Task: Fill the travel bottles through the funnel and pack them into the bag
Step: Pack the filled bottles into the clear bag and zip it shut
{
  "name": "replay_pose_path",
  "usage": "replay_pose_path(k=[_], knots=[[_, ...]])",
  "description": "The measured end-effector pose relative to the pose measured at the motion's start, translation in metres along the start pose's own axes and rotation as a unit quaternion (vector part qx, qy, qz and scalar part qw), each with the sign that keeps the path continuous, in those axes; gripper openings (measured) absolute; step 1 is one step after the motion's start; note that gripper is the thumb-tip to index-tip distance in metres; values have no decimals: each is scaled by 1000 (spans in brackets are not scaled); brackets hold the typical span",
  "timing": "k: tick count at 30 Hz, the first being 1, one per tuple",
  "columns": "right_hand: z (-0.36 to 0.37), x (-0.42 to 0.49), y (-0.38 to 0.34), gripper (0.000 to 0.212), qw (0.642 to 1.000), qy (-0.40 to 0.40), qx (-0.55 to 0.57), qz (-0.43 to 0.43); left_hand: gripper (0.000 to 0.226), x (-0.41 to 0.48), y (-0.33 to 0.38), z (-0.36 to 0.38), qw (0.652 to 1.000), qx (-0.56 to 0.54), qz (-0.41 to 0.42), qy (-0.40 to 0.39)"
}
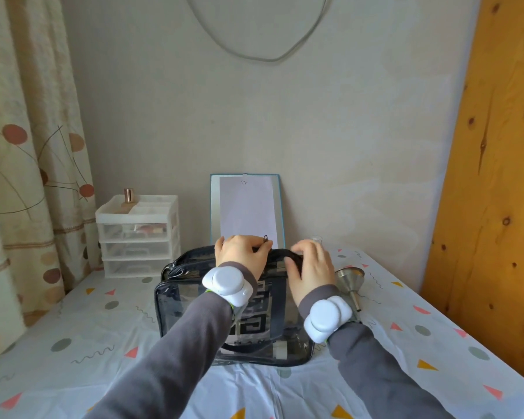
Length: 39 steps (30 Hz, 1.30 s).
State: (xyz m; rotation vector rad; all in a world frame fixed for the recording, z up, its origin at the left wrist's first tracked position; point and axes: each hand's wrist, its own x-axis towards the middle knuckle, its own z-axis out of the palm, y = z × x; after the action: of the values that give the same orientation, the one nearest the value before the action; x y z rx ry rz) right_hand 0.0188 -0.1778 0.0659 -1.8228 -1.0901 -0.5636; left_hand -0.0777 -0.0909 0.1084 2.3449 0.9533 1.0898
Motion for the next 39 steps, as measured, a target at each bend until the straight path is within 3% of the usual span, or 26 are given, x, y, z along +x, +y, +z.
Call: replay_pose_path(k=[2,7,14,20,31,39], knots=[[6,5,-13,28,998,-32,-56,-27,28,0,2,0,1000,-3,4,-1],[13,19,-24,28,983,-118,-137,-36,30,1,-6,-2,1000,21,-14,0],[9,17,-16,29,983,-137,-110,-60,29,0,-11,-1,1000,19,-13,0],[-1,16,-6,29,986,-130,-97,-35,27,5,-35,-23,996,22,-58,63],[8,12,-14,26,988,-106,-113,-20,20,3,-78,-55,987,-77,-118,83],[39,16,-63,28,963,-184,-156,-121,25,2,-70,-58,990,-16,-111,85]])
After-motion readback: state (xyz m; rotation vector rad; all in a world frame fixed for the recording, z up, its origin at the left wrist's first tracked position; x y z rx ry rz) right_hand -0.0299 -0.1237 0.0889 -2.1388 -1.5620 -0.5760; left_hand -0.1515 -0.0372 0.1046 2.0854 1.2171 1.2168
